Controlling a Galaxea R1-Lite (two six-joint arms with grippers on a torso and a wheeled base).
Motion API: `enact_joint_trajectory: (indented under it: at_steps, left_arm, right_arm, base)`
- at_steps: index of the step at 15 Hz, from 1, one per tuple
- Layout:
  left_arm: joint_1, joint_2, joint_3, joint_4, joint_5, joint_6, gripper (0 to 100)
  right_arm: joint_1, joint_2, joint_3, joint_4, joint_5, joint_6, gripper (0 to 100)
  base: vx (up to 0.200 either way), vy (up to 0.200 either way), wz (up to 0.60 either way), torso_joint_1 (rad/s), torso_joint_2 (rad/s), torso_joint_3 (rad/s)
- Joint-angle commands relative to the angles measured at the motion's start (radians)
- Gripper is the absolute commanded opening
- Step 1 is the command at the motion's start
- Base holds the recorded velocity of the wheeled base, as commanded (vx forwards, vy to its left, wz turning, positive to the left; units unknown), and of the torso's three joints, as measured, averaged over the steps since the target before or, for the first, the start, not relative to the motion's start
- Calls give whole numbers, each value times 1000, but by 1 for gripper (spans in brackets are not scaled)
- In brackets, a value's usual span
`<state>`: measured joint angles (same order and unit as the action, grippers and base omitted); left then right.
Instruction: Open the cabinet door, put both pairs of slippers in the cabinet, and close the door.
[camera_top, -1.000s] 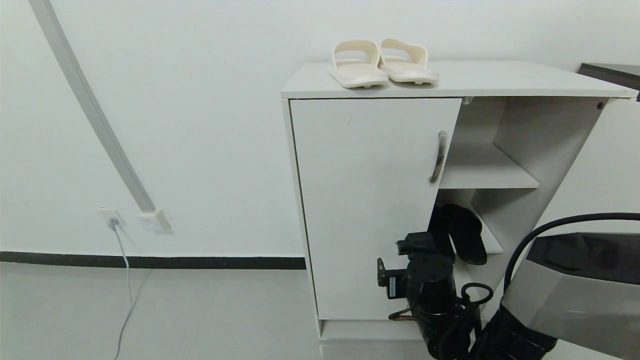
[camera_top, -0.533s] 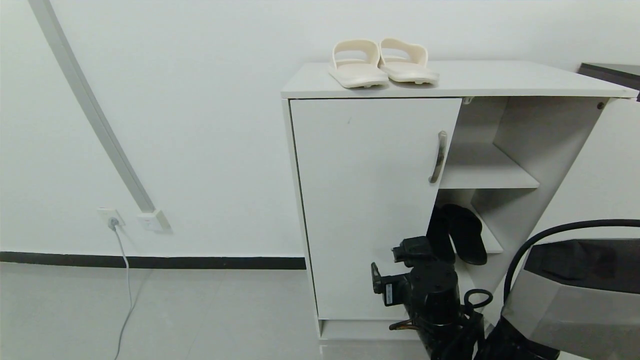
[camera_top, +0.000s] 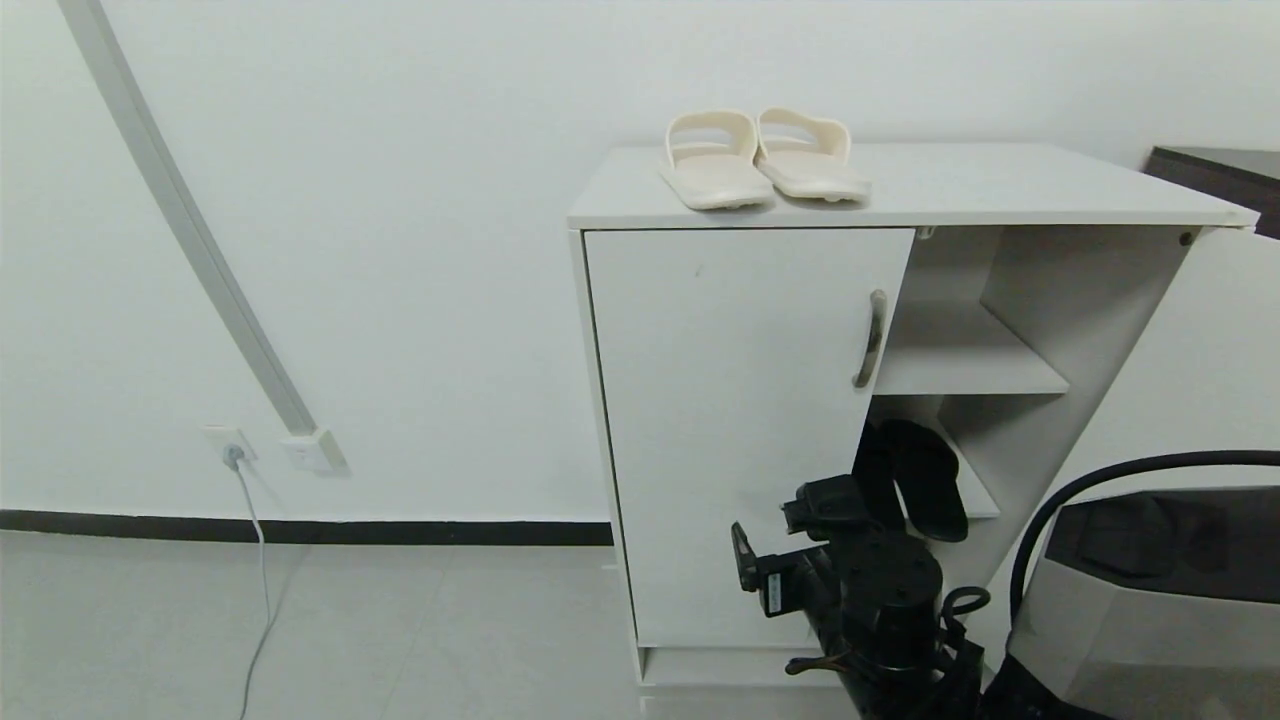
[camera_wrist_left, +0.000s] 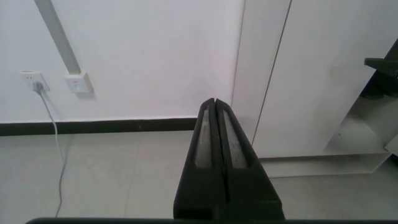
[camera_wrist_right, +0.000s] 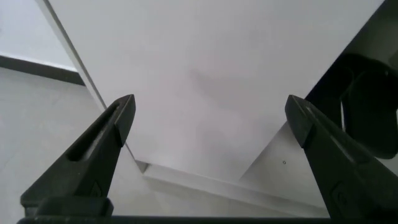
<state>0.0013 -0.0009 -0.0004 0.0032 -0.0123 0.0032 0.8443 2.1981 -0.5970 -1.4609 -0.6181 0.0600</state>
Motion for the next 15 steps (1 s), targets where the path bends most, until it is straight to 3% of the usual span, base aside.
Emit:
enact_joint_trajectory:
  at_steps: [1,15]
  left_arm:
    - [0,1,-1,0,0,0,0]
    - [0,1,-1,0,0,0,0]
  right_arm:
    - [4,2,2,-1,0,0,100]
    - [4,6,-4,1,12,-9,100]
  base:
    - [0,0,0,95,-413,-334]
    - [0,0,0,157,-477,-324]
